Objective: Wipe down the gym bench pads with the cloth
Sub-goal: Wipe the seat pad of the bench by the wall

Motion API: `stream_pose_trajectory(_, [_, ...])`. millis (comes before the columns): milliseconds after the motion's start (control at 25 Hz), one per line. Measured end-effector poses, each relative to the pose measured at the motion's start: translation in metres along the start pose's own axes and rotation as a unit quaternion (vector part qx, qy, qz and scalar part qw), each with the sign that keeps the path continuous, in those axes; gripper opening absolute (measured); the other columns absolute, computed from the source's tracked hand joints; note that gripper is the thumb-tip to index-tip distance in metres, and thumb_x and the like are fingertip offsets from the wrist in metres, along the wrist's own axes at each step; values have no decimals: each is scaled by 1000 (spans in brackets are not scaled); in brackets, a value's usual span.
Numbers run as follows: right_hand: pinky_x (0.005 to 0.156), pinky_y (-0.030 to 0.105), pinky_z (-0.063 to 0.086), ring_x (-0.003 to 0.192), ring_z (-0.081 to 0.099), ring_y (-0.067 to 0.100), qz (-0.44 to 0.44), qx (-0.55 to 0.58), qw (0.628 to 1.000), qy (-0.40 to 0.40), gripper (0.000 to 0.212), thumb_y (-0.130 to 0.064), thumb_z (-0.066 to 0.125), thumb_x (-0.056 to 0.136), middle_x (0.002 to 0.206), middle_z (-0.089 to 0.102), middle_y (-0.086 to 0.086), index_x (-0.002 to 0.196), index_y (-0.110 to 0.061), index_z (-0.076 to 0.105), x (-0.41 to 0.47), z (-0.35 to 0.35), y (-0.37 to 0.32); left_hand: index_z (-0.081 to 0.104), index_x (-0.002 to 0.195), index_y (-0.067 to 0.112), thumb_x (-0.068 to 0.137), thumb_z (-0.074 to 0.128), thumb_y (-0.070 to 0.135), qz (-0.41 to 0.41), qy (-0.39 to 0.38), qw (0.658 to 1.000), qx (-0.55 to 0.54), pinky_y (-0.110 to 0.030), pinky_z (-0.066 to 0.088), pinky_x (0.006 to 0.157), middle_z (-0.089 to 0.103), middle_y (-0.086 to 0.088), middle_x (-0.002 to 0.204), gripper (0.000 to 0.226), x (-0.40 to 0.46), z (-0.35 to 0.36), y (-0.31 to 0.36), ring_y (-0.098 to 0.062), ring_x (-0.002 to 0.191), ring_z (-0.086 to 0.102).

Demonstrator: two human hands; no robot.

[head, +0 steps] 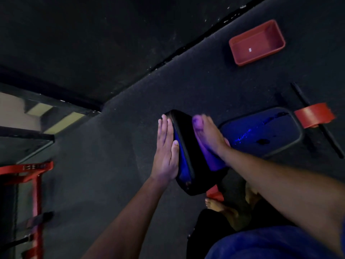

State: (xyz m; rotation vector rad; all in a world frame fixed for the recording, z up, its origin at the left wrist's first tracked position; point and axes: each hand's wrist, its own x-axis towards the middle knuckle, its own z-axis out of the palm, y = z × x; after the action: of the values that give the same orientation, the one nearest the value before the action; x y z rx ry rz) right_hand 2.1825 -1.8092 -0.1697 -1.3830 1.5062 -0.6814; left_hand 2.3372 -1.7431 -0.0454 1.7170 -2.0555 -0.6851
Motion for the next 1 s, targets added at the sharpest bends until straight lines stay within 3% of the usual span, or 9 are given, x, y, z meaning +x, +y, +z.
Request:
stream_pose_trajectory(120, [96,44,47,108,62,33,11,25,999,-20,23,-10,59,93,113,61,9,113,-21,58,-76,-13,62,12,164,0,111,23,25,9,3,1000,4,-30,0,130,-3,-4,174,60,3,-1,-3,-18,161,-8])
stream_pose_trajectory(240, [97,39,46,108,62,23,75,33,995,51,22,-16,64,96,110,66,2,109,-34,61,-116,-41,88,10,164,4,110,23,31,1,3,999,39,-28,-2,130,-5,-3,174,62,-3,-1,-1,-13,160,-11])
stream_pose_trajectory(360, [99,32,42,111,60,14,84,40,995,46,23,-24,63,99,113,61,-6,112,-43,60,-151,-58,72,4,165,7,109,27,42,-7,-24,998,59,-22,-7,127,-12,-3,174,70,-23,8,14,-13,159,-17])
stream_pose_trajectory(480, [108,21,38,124,56,3,-7,115,993,30,29,-14,65,99,130,58,-13,122,-31,64,-171,-33,24,1,165,9,107,30,48,-35,-10,999,41,-23,-7,127,-16,2,173,75,-33,16,23,-11,158,-19])
stream_pose_trajectory(640, [94,38,48,110,59,20,-46,108,990,75,29,-46,52,101,120,57,-5,124,-29,58,-120,25,36,8,165,4,104,37,43,-10,21,998,63,-34,-1,130,-6,-7,175,78,-32,21,24,-18,161,-11])
stream_pose_trajectory(760, [94,50,48,107,60,41,101,46,993,38,29,-37,54,101,114,59,15,119,-15,60,-58,52,120,14,162,-3,103,36,32,20,49,995,85,-40,2,131,2,-16,173,72,-32,26,20,-26,161,-4])
stream_pose_trajectory(880, [96,50,46,114,59,46,262,30,965,-7,45,-48,45,96,119,57,22,120,-12,58,-49,65,173,13,162,-4,106,31,27,31,44,994,92,-41,1,131,0,-18,173,67,-33,29,16,-28,161,-6])
stream_pose_trajectory(1000, [99,48,46,112,60,35,190,99,976,40,17,-37,54,97,114,61,8,108,-26,62,-73,51,128,12,162,-4,108,26,27,23,44,995,81,-40,0,131,-1,-17,173,64,-34,28,16,-27,161,-8])
